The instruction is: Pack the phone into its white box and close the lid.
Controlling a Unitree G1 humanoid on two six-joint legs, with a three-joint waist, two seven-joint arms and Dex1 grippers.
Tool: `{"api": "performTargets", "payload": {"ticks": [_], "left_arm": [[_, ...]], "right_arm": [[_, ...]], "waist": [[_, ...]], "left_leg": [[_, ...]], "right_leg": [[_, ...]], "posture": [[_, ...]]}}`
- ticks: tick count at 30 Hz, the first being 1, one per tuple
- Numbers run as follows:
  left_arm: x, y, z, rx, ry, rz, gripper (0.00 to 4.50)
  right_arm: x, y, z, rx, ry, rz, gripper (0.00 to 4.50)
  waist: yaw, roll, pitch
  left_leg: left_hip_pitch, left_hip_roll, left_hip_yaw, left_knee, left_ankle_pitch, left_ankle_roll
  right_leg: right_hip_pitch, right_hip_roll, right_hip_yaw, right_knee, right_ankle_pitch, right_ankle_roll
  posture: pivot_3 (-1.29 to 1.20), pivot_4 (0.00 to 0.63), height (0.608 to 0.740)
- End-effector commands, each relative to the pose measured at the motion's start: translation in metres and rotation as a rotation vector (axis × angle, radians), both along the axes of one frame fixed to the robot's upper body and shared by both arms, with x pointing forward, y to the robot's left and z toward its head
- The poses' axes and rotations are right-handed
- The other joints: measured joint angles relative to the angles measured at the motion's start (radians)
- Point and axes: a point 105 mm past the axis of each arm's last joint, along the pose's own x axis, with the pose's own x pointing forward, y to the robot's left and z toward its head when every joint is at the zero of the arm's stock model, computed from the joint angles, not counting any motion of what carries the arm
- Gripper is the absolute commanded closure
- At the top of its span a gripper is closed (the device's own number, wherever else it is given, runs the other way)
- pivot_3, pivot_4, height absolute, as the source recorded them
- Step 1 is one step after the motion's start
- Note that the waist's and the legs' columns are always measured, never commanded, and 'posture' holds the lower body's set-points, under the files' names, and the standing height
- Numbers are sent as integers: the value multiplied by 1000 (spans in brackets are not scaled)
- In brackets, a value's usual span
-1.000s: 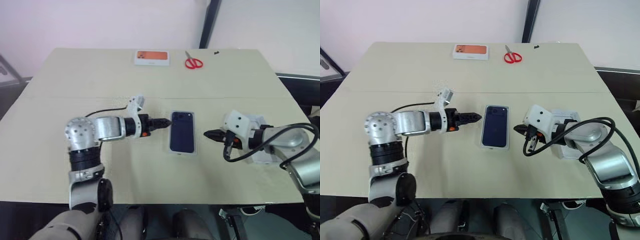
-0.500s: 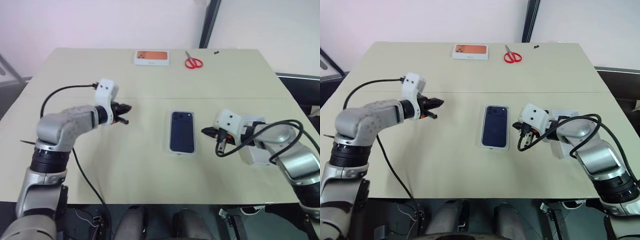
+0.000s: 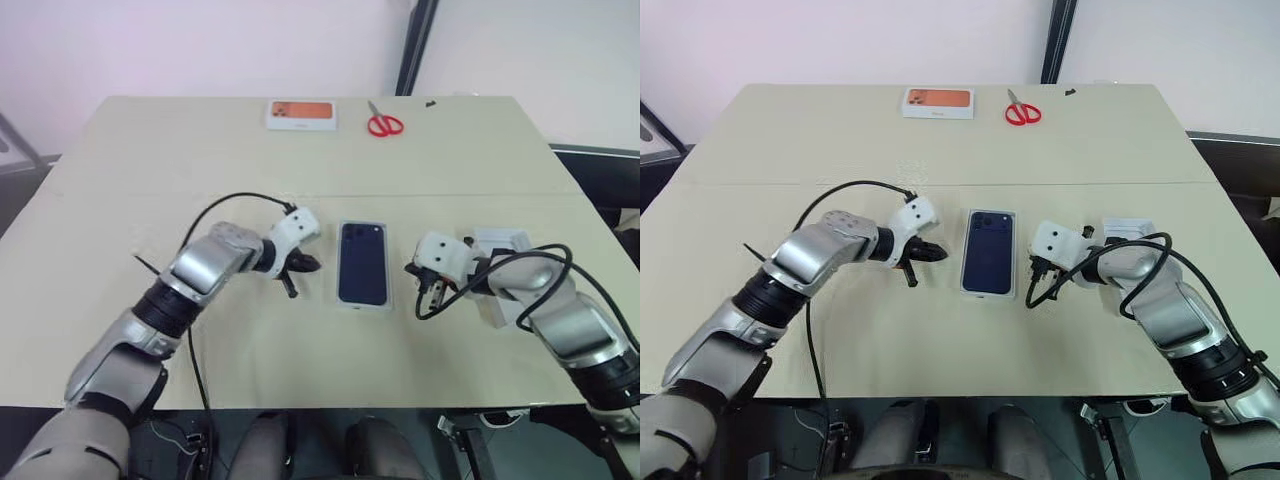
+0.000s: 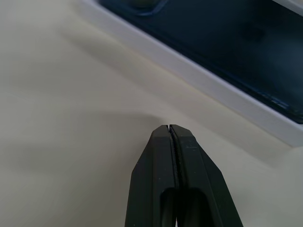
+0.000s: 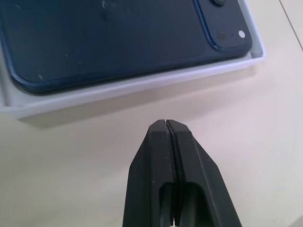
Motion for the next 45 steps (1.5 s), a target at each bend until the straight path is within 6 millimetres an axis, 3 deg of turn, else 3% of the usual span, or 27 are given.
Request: {"api": "performTargets", "payload": {"ticks": [1, 14, 30, 45], "left_arm": [[4, -14, 5, -3, -36, -29, 4444], [-19, -64, -8, -70, 25, -110, 4444], [-49, -143, -8, -117, 82, -264, 4444], [-57, -146, -7, -130, 112, -290, 4444]], "right_arm": [[0, 8, 6, -4, -33, 27, 4500], [-19, 13, 0, -12, 16, 58, 4500], [-37, -37, 0, -95, 68, -40, 4500], [-36, -47, -4, -108, 71, -71, 4500]], "waist": [[1, 0, 0], [8, 0, 0], [9, 1, -1], [7, 2, -1]], "left_leg": [[0, 0, 0, 0, 0, 0], [0, 0, 0, 2, -1, 1], [0, 0, 0, 3, -1, 2], [0, 0, 0, 3, -1, 2]], "right_leg": [[0, 0, 0, 0, 0, 0], [1, 0, 0, 0, 0, 0], [2, 0, 0, 0, 0, 0], [3, 0, 0, 0, 0, 0]], "posture": [[0, 150, 740], [0, 150, 740], [0, 150, 740], [0, 150, 740]]}}
